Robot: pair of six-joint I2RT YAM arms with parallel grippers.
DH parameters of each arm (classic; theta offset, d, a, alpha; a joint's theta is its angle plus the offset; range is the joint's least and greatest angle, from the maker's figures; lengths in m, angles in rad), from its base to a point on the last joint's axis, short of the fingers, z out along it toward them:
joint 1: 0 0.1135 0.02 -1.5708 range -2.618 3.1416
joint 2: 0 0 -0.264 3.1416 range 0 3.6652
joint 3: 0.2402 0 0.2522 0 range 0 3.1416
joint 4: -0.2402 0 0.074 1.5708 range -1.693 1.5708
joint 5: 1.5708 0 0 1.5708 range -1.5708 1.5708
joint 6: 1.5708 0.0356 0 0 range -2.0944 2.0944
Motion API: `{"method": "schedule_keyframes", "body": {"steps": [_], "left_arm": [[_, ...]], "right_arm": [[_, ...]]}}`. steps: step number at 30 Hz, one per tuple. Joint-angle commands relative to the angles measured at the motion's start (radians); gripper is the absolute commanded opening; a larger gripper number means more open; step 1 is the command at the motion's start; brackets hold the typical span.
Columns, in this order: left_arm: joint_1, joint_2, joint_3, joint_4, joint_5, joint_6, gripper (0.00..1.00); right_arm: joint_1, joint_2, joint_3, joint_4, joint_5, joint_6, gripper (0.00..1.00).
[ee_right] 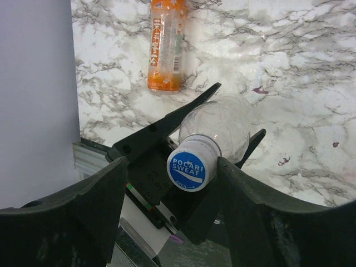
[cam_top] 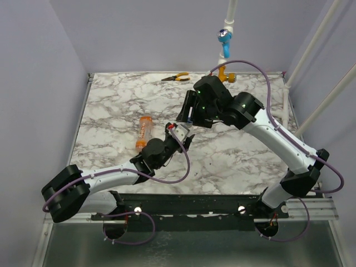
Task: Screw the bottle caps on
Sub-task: Screw the bottle cap onto the plastic bottle.
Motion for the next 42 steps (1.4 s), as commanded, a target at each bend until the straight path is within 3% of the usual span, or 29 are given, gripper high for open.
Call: {"method": "schedule_keyframes", "body": {"steps": [1,21,25,31,42], "left_arm": [[-0.006,0.002,0.0,0.071,0.121,-0.037,0.39],[0.058,-0.04,0.001,0.001,0.334,-0.115,0.39],[0.075,-0.062,-0.006,-0.012,0.397,-0.132,0.39],[0.102,-0.093,0.004,-0.066,0.547,-0.172,0.39],[0.137,-0.146,0.088,-0.267,0.881,-0.195,0.39]], "right_arm": [[0.012,-0.003,0.017,-0.004,-0.001,-0.023,0.71],[0.012,-0.15,-0.054,0.001,0.015,-0.075,0.96],[0.012,-0.192,-0.076,0.015,0.024,-0.108,0.96],[0.012,-0.254,-0.11,0.06,-0.073,-0.337,0.94],[0.014,-0.281,-0.119,-0.032,-0.376,-0.584,0.73]]}}
